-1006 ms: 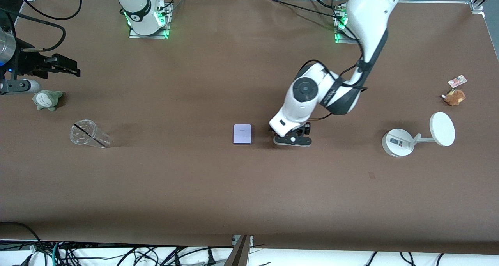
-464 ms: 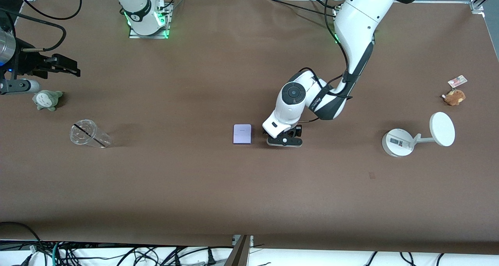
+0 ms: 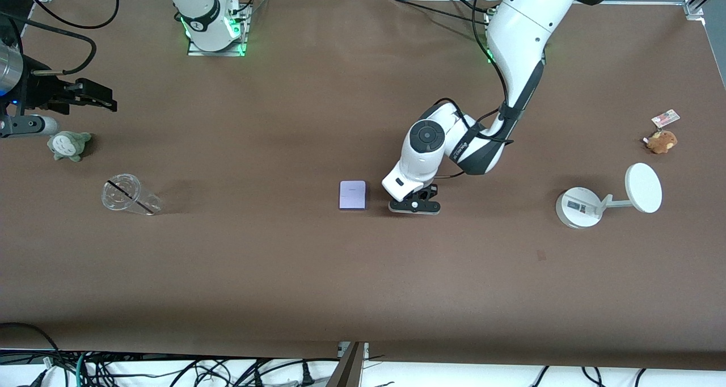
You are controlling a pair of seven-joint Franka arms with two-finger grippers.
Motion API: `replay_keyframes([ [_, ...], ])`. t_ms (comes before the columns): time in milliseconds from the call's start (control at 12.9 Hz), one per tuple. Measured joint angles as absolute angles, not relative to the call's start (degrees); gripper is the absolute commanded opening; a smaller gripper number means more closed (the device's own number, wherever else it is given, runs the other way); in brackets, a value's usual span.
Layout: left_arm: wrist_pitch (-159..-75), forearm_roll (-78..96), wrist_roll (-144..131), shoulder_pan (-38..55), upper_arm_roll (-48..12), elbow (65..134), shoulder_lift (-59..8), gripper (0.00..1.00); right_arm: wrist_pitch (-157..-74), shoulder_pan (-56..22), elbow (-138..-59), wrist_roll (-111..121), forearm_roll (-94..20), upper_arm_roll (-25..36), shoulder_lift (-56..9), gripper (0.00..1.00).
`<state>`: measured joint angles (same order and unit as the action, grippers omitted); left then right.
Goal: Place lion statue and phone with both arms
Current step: 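Grasp the lion with the left gripper while the right gripper reaches the phone, then grasp the phone with the right gripper while the left gripper carries the lion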
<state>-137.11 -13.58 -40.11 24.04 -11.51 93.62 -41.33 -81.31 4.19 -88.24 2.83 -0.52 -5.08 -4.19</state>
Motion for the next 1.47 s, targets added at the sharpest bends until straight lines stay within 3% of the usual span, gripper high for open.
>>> replay_keyframes([
  [387, -120.8, -13.6, -37.4, 19.6, -10.7, 91.5, -32.4, 0.02, -81.2, 2.8, -88.2, 2.8, -0.5, -5.2, -4.2, 1.00],
  [773, -109.4, -13.6, -23.5, 9.7, -10.6, 91.7, -27.1, 0.04, -83.3, -8.2, -88.2, -9.5, -0.5, -5.5, -5.2, 1.00],
  [1083, -108.0, -13.6, -12.5, 1.8, -10.4, 93.4, -27.2, 0.04, -91.6, -18.3, -88.4, -19.0, -0.5, -5.6, -11.4, 1.00],
  [1470, -108.2, -13.6, -8.9, -2.9, -10.6, 94.5, -29.7, 0.05, -105.6, -24.9, -88.4, -26.5, -0.5, -5.7, -20.9, 1.00],
])
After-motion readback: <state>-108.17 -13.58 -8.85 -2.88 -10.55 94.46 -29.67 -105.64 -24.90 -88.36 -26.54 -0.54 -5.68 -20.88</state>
